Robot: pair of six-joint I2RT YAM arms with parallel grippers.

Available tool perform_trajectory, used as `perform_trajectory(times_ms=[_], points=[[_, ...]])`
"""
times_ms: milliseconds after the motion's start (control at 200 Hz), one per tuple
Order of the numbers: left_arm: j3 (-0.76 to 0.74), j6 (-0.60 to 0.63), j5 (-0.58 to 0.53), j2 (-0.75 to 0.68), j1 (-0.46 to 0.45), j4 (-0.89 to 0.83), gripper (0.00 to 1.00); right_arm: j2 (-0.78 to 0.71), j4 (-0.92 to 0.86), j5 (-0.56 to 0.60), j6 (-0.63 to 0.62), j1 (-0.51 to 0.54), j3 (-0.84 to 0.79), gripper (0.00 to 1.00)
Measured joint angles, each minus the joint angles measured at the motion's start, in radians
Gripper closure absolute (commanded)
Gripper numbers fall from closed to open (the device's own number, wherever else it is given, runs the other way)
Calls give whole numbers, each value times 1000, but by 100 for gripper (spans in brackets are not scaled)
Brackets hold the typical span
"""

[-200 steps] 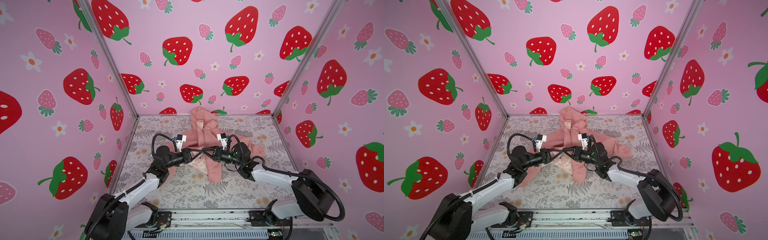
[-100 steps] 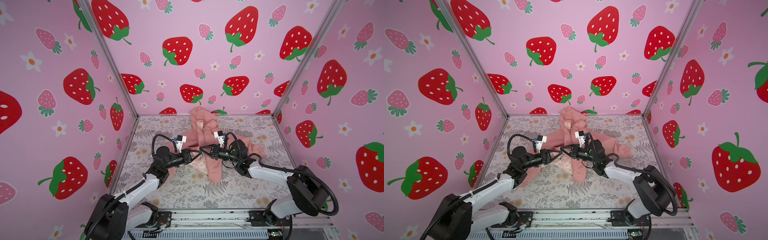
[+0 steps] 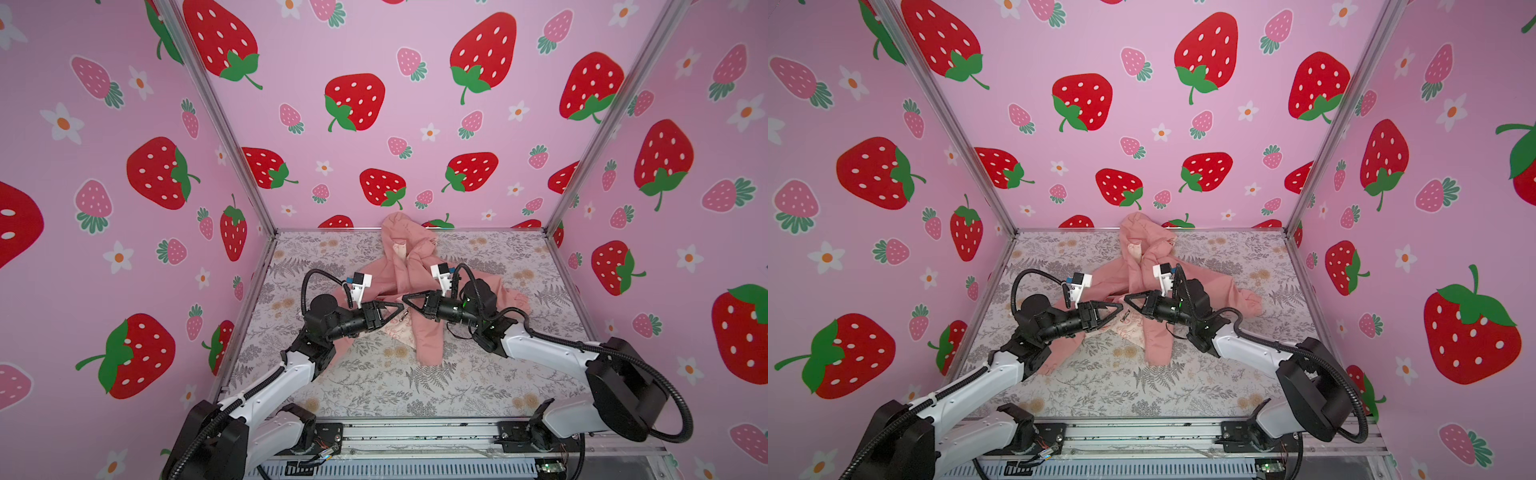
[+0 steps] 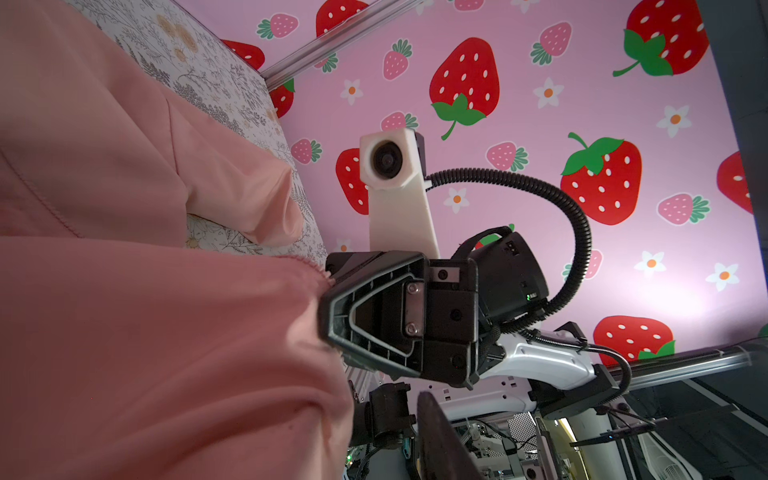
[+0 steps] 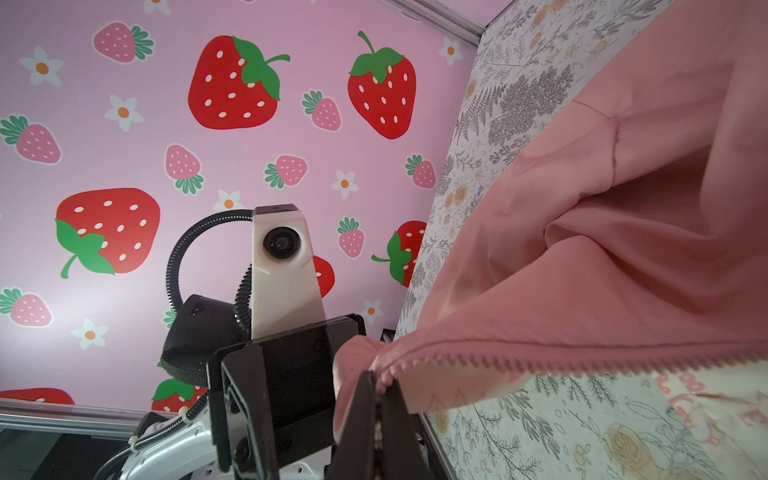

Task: Zip up the jacket

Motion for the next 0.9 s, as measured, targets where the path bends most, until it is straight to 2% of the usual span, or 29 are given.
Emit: perform_trajectory(times_ms=[705,900], points=[[0,48,8,34,0,-51,80,0,-13,-1,-3,7,7,100],[0,60,8,35,0,-69,80,0,-16,-1,-3,10,9,100]])
